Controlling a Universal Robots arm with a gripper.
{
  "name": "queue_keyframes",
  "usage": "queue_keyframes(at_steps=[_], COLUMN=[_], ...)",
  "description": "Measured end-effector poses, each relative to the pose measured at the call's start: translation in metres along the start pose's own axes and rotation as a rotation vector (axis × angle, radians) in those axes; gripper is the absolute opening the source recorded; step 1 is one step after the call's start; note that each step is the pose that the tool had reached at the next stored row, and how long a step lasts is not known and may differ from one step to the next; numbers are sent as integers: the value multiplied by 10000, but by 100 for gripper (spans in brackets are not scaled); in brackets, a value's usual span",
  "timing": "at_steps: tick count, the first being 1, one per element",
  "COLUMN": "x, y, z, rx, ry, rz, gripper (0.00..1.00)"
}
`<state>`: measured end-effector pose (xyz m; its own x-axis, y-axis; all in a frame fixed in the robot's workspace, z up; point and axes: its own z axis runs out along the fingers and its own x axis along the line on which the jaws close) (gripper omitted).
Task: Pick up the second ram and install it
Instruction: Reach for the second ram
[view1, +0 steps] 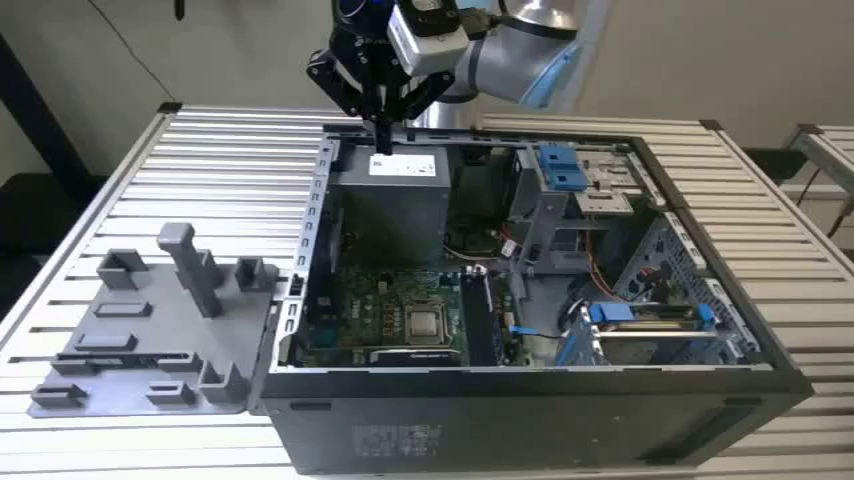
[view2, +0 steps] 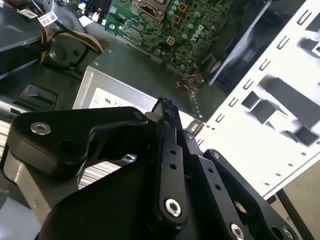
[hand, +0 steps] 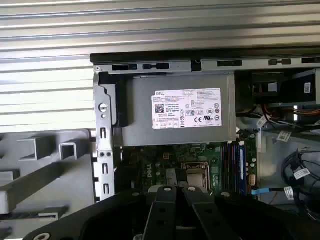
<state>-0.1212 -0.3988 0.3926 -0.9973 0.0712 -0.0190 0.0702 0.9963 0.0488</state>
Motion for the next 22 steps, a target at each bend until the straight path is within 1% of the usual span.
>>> queue_keyframes(at_steps=[8, 12, 16, 22], x=[2, 20, 64, 71], y=[0, -1, -3, -2], z=[0, -1, -1, -1], rx=[1, 1, 1, 1], ry=[5, 6, 6, 6], rz=[0, -7, -18, -17], gripper=[11, 11, 11, 11])
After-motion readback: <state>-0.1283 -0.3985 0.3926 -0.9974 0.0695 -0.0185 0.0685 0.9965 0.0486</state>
